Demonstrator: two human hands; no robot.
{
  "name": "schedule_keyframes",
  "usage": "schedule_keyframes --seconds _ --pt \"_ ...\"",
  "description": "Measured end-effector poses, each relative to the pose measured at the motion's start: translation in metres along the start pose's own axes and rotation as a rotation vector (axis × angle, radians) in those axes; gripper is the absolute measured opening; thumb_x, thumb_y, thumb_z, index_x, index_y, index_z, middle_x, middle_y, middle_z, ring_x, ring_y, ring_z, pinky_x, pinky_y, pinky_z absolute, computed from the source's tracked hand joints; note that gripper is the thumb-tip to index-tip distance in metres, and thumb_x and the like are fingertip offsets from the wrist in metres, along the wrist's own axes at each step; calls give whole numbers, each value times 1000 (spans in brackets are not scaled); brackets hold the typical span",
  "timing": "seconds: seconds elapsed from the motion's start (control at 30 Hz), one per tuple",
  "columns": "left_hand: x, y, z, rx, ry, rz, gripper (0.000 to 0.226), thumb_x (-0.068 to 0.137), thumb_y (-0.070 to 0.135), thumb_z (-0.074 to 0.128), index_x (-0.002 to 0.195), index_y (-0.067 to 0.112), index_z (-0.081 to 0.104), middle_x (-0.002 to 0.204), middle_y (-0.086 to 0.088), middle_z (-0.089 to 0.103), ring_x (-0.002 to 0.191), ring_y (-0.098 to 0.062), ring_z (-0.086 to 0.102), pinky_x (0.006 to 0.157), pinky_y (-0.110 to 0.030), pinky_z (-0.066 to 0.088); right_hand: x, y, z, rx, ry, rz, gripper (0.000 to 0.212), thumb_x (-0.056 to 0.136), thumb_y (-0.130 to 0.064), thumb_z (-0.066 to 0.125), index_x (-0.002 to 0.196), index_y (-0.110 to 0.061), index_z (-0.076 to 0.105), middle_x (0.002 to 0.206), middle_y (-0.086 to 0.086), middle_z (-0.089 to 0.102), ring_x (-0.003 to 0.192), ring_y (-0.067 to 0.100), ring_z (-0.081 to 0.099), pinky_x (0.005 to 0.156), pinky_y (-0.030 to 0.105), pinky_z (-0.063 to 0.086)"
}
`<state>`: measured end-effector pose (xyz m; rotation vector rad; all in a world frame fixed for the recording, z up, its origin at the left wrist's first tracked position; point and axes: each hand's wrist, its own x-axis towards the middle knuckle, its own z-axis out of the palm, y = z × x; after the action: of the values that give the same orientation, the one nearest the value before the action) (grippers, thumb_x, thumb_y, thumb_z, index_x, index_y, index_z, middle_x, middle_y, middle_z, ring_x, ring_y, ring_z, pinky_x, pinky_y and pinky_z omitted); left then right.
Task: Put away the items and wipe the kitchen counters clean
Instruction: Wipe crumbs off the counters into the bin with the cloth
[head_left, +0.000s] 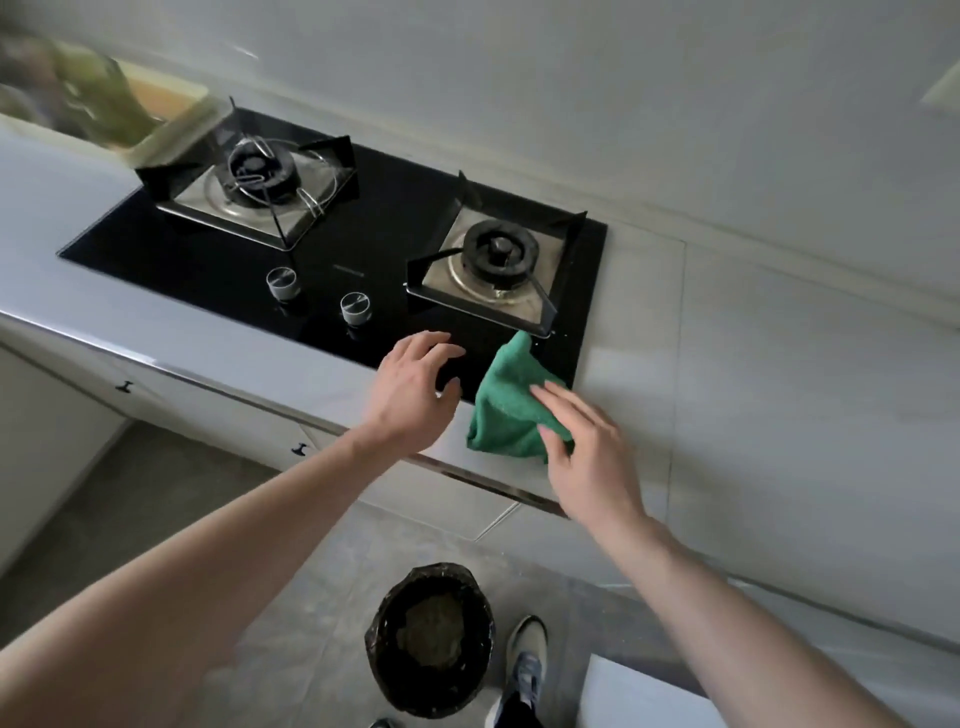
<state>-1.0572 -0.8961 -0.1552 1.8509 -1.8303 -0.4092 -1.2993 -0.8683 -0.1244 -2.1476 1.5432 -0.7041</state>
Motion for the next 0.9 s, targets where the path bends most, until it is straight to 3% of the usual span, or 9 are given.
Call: schedule_keyframes --seconds 0.13,0.27,0.4,0.57,0.63,0.7,0.77,0.9 --pt "13 -16 30 153 -153 -71 58 97 38 46 153 23 41 166 -5 28 156 -27 14 128 -45 11 61 17 27 -197 -154 36 49 97 -17 61 143 -32 56 154 -7 48 140 20 45 118 39 36" --pt "16 -11 38 148 -104 -96 60 94 39 39 152 23 41 165 -5 29 156 -27 14 128 -47 9 82 43 28 -273 -276 29 51 99 -21 59 148 -32 50 160 -7 40 149 19 33 123 35 27" --pt "20 7 45 161 -85 -206 56 96 33 47 150 22 40 164 -8 29 155 -30 12 127 -51 8 70 95 -17 -291 -251 155 50 98 -16 57 145 -31 54 156 -9 46 143 16 42 120 31 31" --pt "32 46 68 71 17 -418 57 95 35 43 152 25 38 167 -8 22 157 -30 1 127 -51 1 87 142 -74 -327 -171 327 45 97 -15 58 139 -30 60 150 -9 53 135 19 52 110 33 43" --pt "32 51 75 83 74 -433 56 96 37 41 151 26 37 167 -8 21 157 -28 1 128 -50 1 104 136 -72 -276 -107 250 45 96 -15 59 139 -30 60 148 -9 54 134 20 53 110 38 45" --pt "30 51 78 117 102 -437 54 98 39 39 151 27 37 167 -7 22 157 -27 1 128 -48 1 119 118 -55 -280 -162 94 47 96 -18 59 142 -31 57 151 -10 52 137 17 49 115 37 39" --pt "31 51 83 134 120 -447 54 97 37 42 150 27 38 166 -7 24 157 -27 3 128 -48 2 135 99 -31 -293 -264 57 46 98 -21 57 144 -29 55 153 -8 49 142 19 42 120 36 32" --pt "35 52 86 156 136 -452 54 98 36 44 150 27 39 166 -7 24 157 -25 3 128 -48 2 144 92 2 -280 -234 -3 32 92 -25 61 124 -23 66 129 -5 63 127 23 54 106 43 45"
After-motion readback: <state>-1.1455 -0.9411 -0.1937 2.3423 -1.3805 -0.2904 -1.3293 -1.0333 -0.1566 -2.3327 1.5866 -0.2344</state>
